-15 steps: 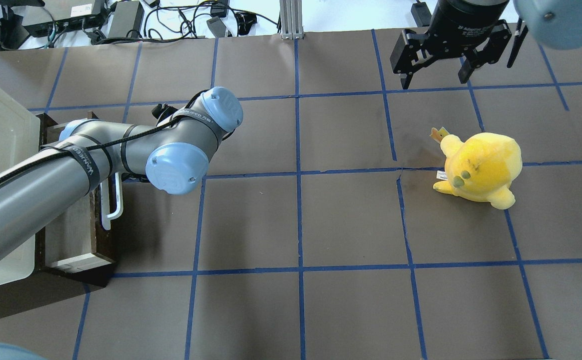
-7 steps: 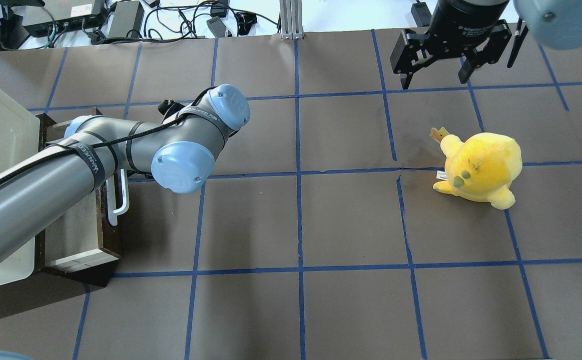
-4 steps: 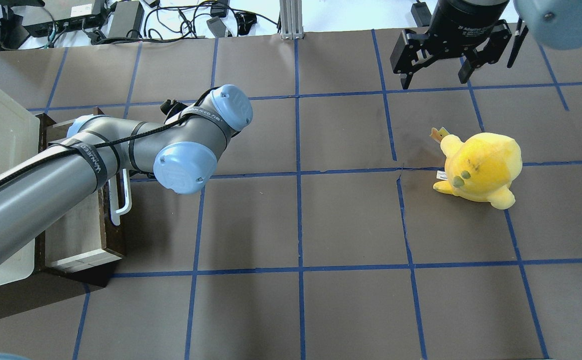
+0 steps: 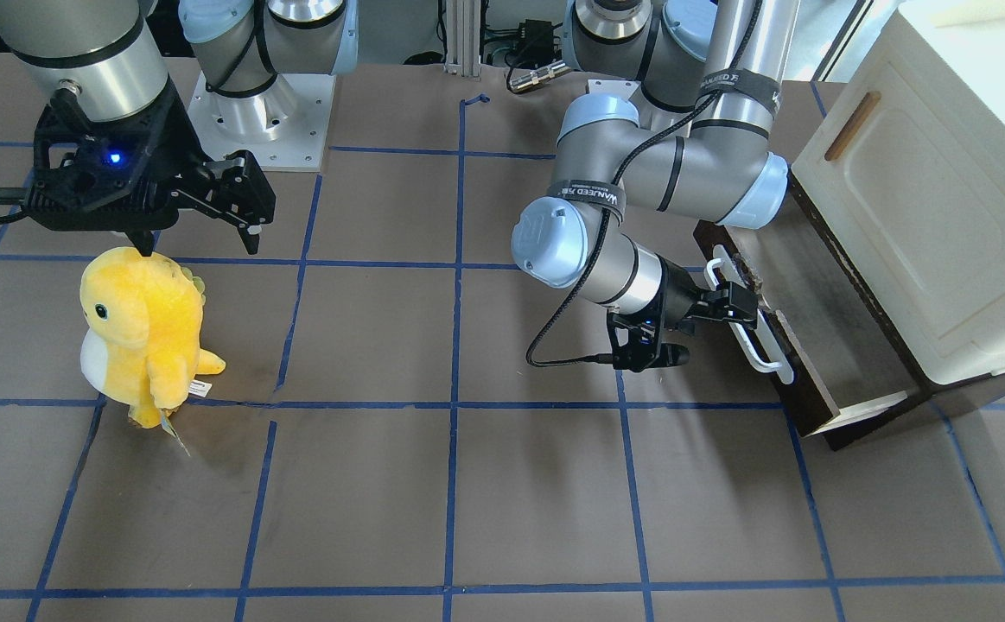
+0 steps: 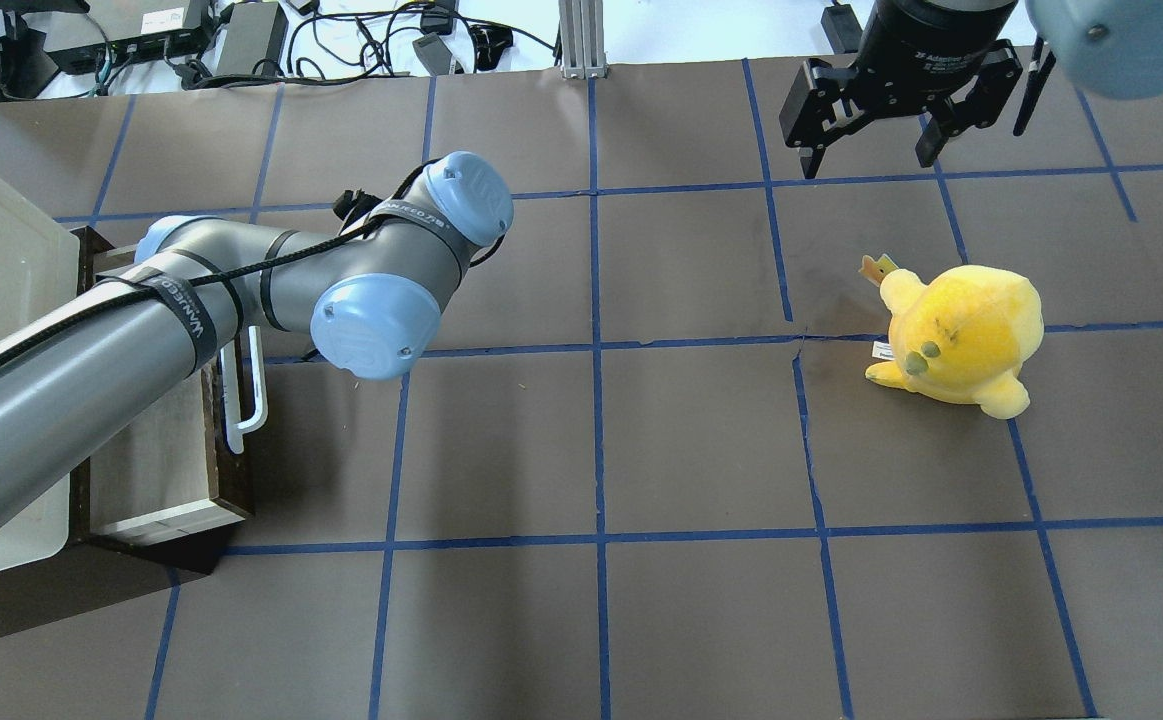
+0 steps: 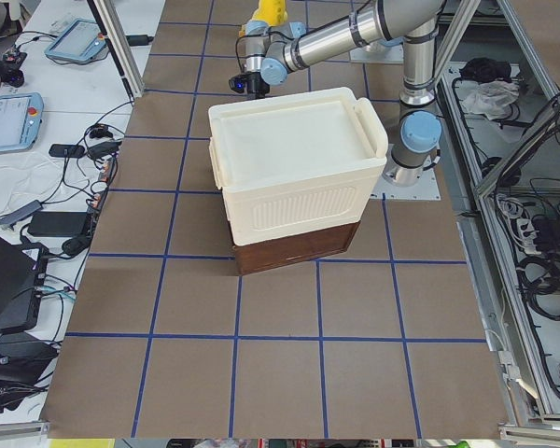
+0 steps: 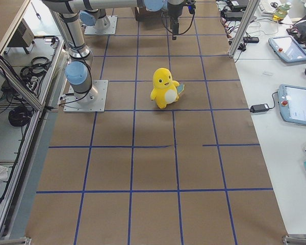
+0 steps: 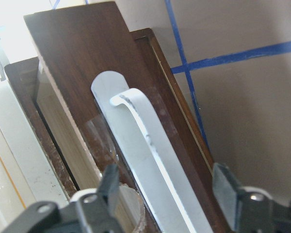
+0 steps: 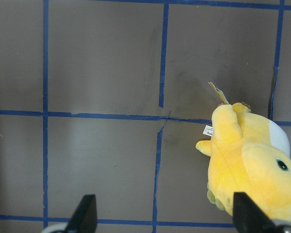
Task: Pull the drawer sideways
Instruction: 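Open the left gripper and lift it off the handle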
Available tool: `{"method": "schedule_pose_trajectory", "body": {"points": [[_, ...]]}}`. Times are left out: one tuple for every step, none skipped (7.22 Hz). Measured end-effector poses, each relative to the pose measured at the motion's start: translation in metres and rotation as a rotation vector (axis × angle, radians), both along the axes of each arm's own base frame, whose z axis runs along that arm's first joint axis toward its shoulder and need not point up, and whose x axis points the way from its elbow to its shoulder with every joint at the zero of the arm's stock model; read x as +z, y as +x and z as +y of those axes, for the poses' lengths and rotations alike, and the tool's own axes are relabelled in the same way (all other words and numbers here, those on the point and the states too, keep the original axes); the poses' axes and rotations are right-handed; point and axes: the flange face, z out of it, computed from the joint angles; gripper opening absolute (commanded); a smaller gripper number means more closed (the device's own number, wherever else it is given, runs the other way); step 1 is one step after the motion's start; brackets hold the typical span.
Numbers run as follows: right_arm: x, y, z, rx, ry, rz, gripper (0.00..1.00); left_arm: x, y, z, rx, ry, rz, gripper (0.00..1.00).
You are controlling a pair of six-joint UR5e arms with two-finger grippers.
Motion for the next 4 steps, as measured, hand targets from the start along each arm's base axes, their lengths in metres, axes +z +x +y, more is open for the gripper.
{"method": "schedule_pose_trajectory", "body": {"points": [[0.000,0.000,0.000,0.000,0.000,0.000,1.00,0.020,-0.025,-0.001,0.001,-0.021,0.116,1.00],[0.000,0.000,0.000,0.000,0.000,0.000,1.00,0.054,-0.051,-0.004,0.010,-0.040,0.263,1.00],[0.000,0.000,0.000,0.000,0.000,0.000,1.00,0.101,-0.068,-0.006,0.030,-0.040,0.411,1.00],[0.000,0.000,0.000,0.000,0.000,0.000,1.00,0.153,-0.072,-0.007,0.059,-0.029,0.544,1.00]]}}
